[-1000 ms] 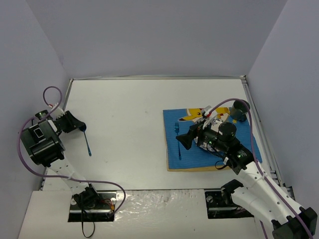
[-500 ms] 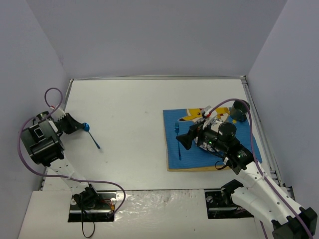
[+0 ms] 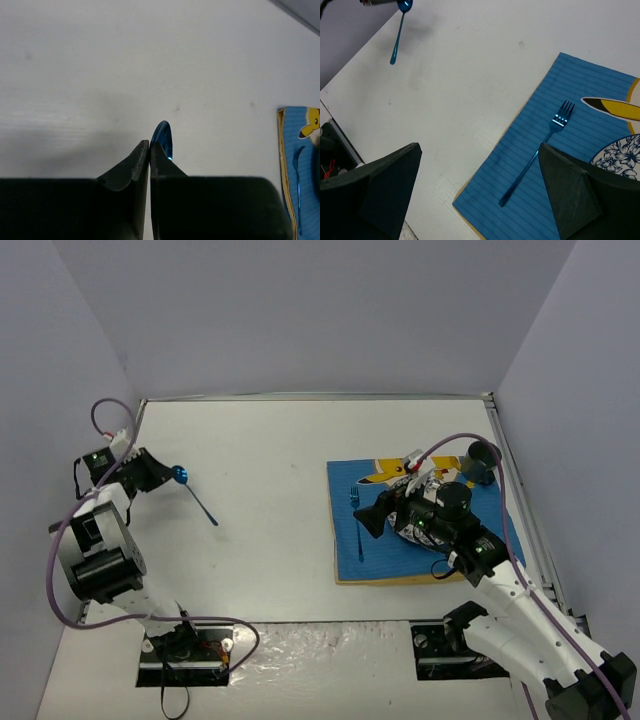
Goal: Set the dinner table for one person
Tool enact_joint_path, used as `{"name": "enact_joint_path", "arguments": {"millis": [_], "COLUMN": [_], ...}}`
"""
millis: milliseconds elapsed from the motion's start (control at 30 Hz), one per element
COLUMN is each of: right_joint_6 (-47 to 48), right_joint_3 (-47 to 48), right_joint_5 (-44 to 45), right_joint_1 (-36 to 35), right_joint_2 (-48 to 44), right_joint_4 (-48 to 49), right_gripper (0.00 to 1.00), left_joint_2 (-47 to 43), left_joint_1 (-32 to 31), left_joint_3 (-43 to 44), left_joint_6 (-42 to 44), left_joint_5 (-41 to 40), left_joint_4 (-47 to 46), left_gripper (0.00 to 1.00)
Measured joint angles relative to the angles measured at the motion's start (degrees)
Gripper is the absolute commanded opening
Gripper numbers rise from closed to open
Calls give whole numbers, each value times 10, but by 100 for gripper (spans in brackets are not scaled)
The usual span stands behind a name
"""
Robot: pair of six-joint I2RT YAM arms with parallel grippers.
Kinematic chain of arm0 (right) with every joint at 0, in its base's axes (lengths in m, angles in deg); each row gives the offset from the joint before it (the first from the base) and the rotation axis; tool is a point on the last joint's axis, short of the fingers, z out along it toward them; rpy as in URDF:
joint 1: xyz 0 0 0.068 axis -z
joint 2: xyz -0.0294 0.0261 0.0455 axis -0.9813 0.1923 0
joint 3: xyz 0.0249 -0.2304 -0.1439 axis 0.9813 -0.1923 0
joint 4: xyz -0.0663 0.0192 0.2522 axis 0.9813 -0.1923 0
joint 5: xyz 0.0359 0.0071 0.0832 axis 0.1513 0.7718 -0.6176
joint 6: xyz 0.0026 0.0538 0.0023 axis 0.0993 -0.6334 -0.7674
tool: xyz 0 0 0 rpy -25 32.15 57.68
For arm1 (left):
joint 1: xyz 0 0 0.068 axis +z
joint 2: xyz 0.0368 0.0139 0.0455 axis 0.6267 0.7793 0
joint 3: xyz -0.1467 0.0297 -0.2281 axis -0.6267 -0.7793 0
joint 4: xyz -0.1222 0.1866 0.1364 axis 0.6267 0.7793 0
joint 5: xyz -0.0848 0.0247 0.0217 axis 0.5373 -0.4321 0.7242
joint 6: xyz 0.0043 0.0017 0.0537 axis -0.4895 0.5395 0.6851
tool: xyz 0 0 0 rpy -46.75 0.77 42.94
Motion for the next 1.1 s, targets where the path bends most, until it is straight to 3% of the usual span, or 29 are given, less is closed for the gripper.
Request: {"name": "enact_joint_path", "arguments": {"millis": [267,633,933,1100], "right_joint_6": [-18,-23,-23,-22], "right_joint_3": [79,221,286,312], "right_joint_5": [14,85,139,160], "right_joint_1": [-3,-82,-143,-165], "right_joint_2": [89,235,320,346], "right_joint_4": [-27,-61,-81,-87], "right_gripper": [99,92,71,49], "left_joint_2": [-204,-255,-263,-269], "left_joint_1": [-216,-470,-564,-590], "left_joint_3": [-15,-54,-70,-93], "left_joint_6": [-38,-71,-83,-82], "left_joint_5": [-115,-316,-383,-410], "left_joint_4": [-72,-90,-142,-164], "left_gripper": [0,0,0,0]}}
